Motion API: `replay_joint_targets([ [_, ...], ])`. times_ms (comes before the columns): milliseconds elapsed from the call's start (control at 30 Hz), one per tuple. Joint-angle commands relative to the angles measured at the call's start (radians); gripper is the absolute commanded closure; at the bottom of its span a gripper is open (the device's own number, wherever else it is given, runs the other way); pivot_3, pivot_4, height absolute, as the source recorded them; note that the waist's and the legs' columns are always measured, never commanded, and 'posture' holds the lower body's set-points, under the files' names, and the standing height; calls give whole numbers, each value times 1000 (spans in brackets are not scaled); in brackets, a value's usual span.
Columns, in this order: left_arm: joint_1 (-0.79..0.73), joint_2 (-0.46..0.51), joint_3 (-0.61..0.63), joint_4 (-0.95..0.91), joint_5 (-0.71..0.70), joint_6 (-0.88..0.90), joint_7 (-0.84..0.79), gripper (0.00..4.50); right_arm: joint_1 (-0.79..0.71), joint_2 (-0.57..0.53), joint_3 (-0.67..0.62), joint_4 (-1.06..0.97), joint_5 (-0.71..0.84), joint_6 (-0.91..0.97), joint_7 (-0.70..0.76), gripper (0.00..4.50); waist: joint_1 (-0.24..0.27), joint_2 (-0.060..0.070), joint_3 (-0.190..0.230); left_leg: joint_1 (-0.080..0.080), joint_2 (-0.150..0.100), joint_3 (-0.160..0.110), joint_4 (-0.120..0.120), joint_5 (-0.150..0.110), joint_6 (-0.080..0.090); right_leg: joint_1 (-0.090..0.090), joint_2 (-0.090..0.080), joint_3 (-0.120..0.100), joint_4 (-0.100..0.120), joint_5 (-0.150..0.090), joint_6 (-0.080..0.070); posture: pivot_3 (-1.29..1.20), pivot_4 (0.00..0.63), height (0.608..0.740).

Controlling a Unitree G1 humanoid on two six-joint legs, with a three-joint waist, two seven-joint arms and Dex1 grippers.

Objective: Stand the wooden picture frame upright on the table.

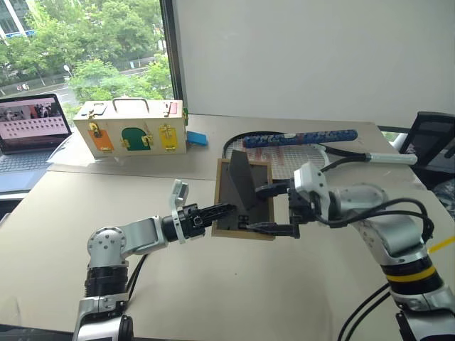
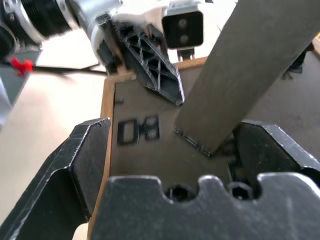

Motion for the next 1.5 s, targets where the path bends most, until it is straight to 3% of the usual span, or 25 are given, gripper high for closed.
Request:
replay_joint_targets([
  [33, -7, 7, -28, -42, -163, -32, 53, 3330, 6, -17, -80, 102, -63, -127, -46, 51, 1, 0, 0, 0, 0, -1, 1, 0, 0, 0, 0, 0, 0, 0, 0, 0, 150, 720],
  [233, 5, 109, -118, -52, -313, -37, 100, 3330, 70, -27, -184, 201, -94, -311, -83, 51, 4, 0, 0, 0, -1, -2, -1, 1, -1, 1, 0, -2, 0, 0, 0, 0, 150, 720],
  [367, -7, 139, -140, 15, -316, -37, 114, 3330, 101, -63, -187, 324, -256, -629, -132, 51, 4, 1, 0, 0, -2, -3, -1, 2, -1, 1, -1, -2, 0, 0, 0, 0, 150, 720],
  [500, -34, 144, -163, 56, -316, -20, 114, 3330, 75, -52, -144, 428, -570, -1064, -382, 51, 0, 1, 1, 1, -2, -3, -1, 3, -2, 1, -1, -2, 1, 0, -1, 0, 150, 720],
  [667, -52, 150, -193, 95, -316, -22, 143, 3330, 75, 23, -117, 428, -876, -1269, -688, 51, -2, 2, 1, 1, -2, -4, -3, 6, -5, 0, -1, -3, 2, 0, -1, 0, 150, 720],
  [867, -52, 174, -227, 73, -316, -21, 137, 3330, 47, 78, -90, 393, -1065, -1311, -911, 51, 5, 2, 1, 1, -3, -5, -3, 7, -6, 0, -1, -4, 3, 1, -1, 0, 150, 720],
  [1500, -71, 210, -260, 89, -312, 16, 90, 3330, 15, 52, 23, 468, -1303, -1277, -1208, 51, 2, 2, 1, 1, -7, -7, -3, 9, -4, 1, -6, -7, 6, 0, -1, 0, 150, 720],
])
